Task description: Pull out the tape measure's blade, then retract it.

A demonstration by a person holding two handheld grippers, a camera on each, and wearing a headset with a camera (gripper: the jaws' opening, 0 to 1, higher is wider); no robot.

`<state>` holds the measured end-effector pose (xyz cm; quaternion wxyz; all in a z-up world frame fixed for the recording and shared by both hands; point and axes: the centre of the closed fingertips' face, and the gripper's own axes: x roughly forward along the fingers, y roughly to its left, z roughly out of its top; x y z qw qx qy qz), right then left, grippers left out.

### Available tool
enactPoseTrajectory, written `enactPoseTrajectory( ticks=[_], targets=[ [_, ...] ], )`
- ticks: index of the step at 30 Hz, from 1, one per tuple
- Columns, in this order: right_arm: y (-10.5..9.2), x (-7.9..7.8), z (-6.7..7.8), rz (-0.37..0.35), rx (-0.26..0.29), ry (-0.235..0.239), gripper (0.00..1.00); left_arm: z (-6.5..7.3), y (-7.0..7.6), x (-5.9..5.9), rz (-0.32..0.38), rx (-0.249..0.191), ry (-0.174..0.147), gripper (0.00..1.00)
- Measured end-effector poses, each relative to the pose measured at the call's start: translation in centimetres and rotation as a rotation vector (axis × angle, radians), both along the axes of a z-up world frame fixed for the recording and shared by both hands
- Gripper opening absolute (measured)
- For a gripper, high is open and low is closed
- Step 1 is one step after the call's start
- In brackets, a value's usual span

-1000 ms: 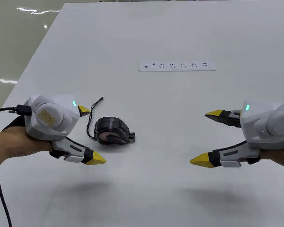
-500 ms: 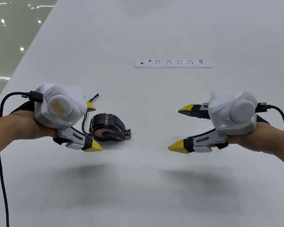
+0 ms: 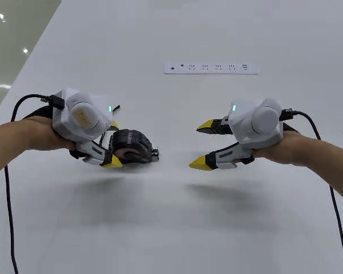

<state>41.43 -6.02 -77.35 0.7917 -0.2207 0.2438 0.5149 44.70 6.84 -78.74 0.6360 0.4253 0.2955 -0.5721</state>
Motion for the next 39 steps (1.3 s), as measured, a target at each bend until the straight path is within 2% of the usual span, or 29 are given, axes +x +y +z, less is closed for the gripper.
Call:
enactPoseTrajectory(
  ticks=[5,11,14,18,20,25,30,37,39],
  targets=[
    [1.0,0.2,-0.5,0.044,-0.020,0.006,0.47,-0.3,0.0,0.1,-0.011,0.010,0.002,0.43],
    [2.0,1.0,-1.3,0.068,-0.035,0.005,0.39,-0.8,-0.4,0.2,-0.024,0.017,0.010,0.40],
    [2.6,1.4,-1.7,0.073,-0.032,0.018,0.39,-1.1,-0.6,0.4,-0.034,0.020,0.009,0.37],
    [3.4,1.5,-2.0,0.090,-0.036,0.030,0.37,-1.4,-0.9,0.5,-0.039,0.021,0.015,0.35],
    [3.9,1.4,-2.2,0.107,-0.045,0.030,0.34,-1.5,-1.0,0.6,-0.046,0.028,0.006,0.34],
    [4.9,1.2,-2.8,0.137,-0.064,0.038,0.32,-1.5,-1.0,0.5,-0.043,0.021,0.023,0.33],
    [5.5,2.0,-3.1,0.125,-0.053,0.042,0.28,-1.6,-1.0,0.5,-0.029,0.015,0.045,0.32],
    [6.9,2.0,-3.9,0.140,-0.058,0.061,0.20,-1.6,-1.0,0.5,-0.023,0.012,0.054,0.32],
    [7.3,1.9,-4.2,0.147,-0.068,0.069,0.20,-1.6,-1.0,0.5,-0.023,0.008,0.056,0.32]
  ],
)
